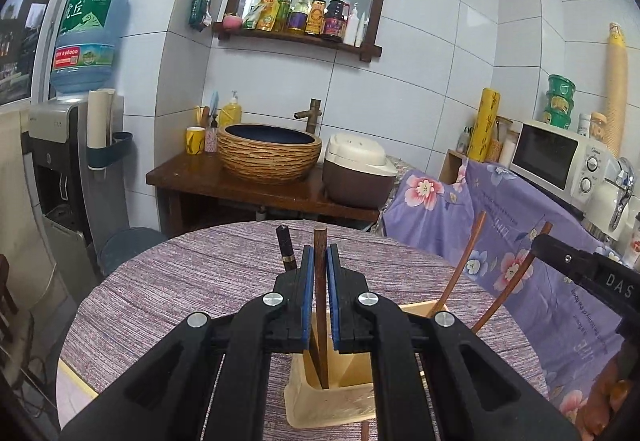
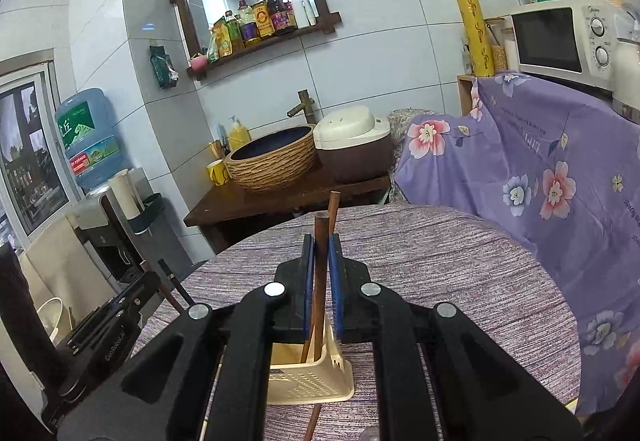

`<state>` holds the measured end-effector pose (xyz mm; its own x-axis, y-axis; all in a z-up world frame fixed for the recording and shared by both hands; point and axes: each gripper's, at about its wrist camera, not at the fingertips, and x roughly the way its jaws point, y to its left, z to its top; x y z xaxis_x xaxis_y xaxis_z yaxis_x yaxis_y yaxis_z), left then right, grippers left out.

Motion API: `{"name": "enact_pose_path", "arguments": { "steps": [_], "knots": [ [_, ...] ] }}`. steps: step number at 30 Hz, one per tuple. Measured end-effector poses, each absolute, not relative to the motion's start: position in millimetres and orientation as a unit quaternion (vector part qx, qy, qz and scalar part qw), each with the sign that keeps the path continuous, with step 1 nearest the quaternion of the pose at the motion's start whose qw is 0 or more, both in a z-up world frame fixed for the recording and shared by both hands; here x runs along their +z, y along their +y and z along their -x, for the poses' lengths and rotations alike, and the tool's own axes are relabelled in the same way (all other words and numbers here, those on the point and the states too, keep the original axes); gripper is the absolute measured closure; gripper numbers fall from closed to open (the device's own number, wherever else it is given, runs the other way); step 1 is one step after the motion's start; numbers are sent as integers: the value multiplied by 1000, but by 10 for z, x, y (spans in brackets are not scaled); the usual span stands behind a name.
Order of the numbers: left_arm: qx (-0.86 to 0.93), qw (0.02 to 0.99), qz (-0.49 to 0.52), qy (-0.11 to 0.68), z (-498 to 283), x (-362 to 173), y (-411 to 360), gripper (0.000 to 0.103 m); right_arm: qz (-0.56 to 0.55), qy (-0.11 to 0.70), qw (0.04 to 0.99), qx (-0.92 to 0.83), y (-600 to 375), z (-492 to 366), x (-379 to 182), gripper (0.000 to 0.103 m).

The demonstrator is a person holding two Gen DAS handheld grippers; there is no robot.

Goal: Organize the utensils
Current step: 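Lift both chopsticks, insert them into the beige holder and open both tools, then grasp the clear plastic spoon with the right tool while the left grasps the yellow-tipped black chopstick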

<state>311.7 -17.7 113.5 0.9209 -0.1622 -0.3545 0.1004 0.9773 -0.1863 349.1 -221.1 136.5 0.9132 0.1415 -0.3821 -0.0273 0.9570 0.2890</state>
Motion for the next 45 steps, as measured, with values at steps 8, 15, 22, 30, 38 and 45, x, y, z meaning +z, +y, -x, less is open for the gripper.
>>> {"name": "enact_pose_path", "arguments": {
  "steps": [8, 15, 22, 30, 38, 45],
  "knots": [
    [-86, 973, 88, 197, -3038, 1122, -147, 64, -136, 203, 969, 44, -2182, -3462, 1313, 89],
    [-91, 974, 69, 198, -2630, 1057, 0, 30, -106, 201, 973, 32, -2164, -3125, 1179, 54],
    [-49, 954, 64, 290, -2401, 476, 370, 32, -36, 289, 956, -15, -2112, -2799, 423, 54],
    [-82, 908, 76, 403, -2332, -301, 318, 60, -48, 368, 928, -34, -2171, -2533, -324, 54],
    [-102, 895, 31, 433, -2231, -551, 29, 69, -56, 376, 925, -24, -2148, -2437, -430, 53],
    [-97, 895, 17, 435, -2201, -598, -9, 70, -59, 377, 924, -22, -2107, -2443, -427, 53]
  ]
}}
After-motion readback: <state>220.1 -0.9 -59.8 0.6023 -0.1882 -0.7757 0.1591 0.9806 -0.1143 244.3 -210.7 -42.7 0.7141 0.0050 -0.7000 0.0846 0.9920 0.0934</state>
